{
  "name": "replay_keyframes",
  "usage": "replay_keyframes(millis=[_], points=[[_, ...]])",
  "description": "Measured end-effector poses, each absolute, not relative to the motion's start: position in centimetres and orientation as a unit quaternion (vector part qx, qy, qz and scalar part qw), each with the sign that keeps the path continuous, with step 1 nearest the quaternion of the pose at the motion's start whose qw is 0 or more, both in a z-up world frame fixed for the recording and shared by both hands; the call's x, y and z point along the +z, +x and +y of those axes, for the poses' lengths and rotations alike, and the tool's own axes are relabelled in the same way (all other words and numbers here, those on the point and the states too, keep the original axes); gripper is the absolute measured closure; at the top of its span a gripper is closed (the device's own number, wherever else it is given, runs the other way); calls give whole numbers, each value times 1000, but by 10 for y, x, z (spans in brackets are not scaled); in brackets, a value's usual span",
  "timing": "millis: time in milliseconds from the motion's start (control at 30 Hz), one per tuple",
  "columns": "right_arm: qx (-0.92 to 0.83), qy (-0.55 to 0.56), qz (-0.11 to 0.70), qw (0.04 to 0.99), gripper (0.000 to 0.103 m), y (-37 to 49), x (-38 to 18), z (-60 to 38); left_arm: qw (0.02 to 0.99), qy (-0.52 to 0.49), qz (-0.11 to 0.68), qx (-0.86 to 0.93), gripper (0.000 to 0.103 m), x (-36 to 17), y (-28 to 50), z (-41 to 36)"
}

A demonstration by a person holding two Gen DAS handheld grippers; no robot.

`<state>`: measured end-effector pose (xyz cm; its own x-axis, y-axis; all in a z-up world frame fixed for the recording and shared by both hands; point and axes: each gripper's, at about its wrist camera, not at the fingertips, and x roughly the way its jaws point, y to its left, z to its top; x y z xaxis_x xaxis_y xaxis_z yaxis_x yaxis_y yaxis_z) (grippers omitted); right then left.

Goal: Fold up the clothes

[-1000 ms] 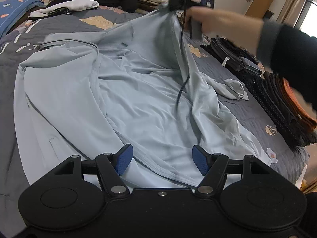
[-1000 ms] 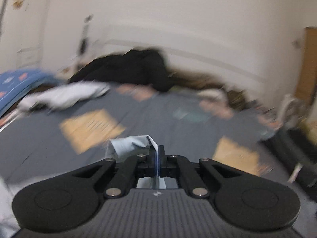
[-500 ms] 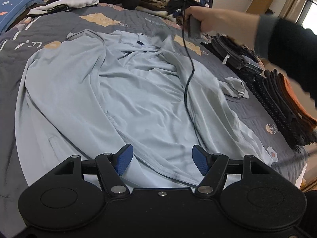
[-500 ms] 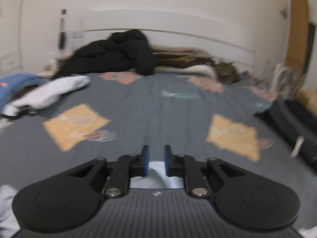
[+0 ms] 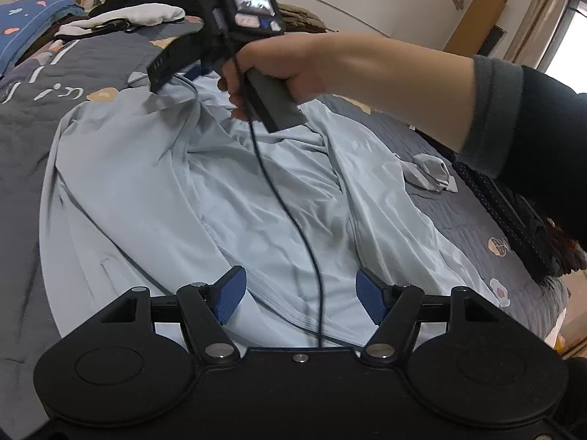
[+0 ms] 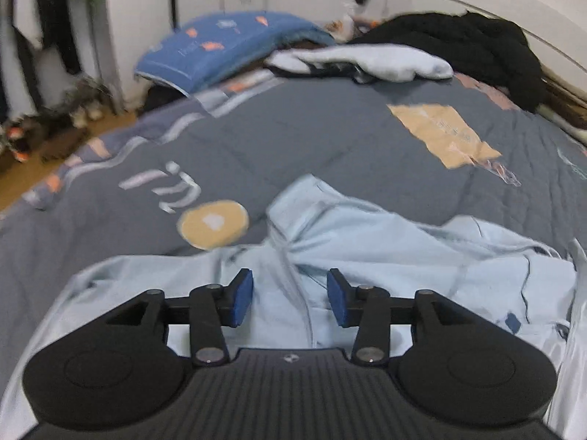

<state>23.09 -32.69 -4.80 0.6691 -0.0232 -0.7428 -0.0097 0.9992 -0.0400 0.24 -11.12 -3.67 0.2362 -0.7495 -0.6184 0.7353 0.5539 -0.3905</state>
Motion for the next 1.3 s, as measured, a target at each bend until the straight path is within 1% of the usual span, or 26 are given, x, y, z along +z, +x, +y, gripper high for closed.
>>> replay_keyframes(millis=[33, 67, 133, 300, 367, 400, 433, 500, 600, 633, 667, 700, 767, 867, 1000, 1133, 1200, 1300], points=[[-17, -19, 405, 914, 81, 231, -49, -330, 786, -11, 398, -473, 38, -36, 3, -111], [-30, -18, 402, 915, 102, 230, -49, -333, 785, -13, 398, -475, 38, -36, 4, -110], [-56, -16, 397, 916, 102, 230, -50, -338, 785, -16, 397, -476, 38, -35, 4, -110], [-167, 65, 318, 931, 102, 215, -24, -398, 786, -22, 392, -477, 38, -32, 5, -106], [-213, 96, 296, 926, 102, 207, -17, -423, 788, -21, 391, -476, 38, -31, 5, -105], [-215, 103, 302, 923, 102, 204, -17, -427, 788, -20, 391, -475, 38, -31, 5, -105], [-215, 111, 310, 920, 99, 201, -17, -430, 789, -19, 390, -474, 38, -30, 5, -104], [-215, 125, 324, 913, 98, 195, -18, -437, 791, -19, 388, -472, 38, -30, 5, -104], [-184, 111, 316, 924, 88, 170, -2, -426, 796, -22, 383, -469, 38, -27, 6, -101], [-172, 109, 312, 928, 83, 161, 5, -422, 797, -23, 381, -468, 38, -26, 6, -100], [-155, 107, 309, 932, 77, 147, 13, -414, 799, -24, 379, -466, 37, -25, 7, -99], [-137, 105, 307, 936, 75, 131, 20, -407, 801, -26, 377, -465, 37, -24, 7, -97], [-99, 104, 303, 942, 65, 85, 31, -389, 805, -30, 374, -459, 37, -21, 8, -94], [-72, 82, 311, 944, 63, 23, 28, -359, 811, -34, 371, -451, 37, -18, 7, -91], [-70, 64, 342, 935, 63, -55, -5, -325, 817, -23, 361, -448, 37, -14, -1, -89], [-79, 87, 371, 921, 63, -97, -44, -307, 824, 1, 347, -448, 37, -9, -14, -88], [-68, 98, 368, 922, 63, -111, -53, -299, 825, 13, 344, -449, 37, -10, -20, -87], [-61, 82, 375, 921, 63, -119, -66, -285, 826, 34, 347, -443, 37, -15, -29, -84]])
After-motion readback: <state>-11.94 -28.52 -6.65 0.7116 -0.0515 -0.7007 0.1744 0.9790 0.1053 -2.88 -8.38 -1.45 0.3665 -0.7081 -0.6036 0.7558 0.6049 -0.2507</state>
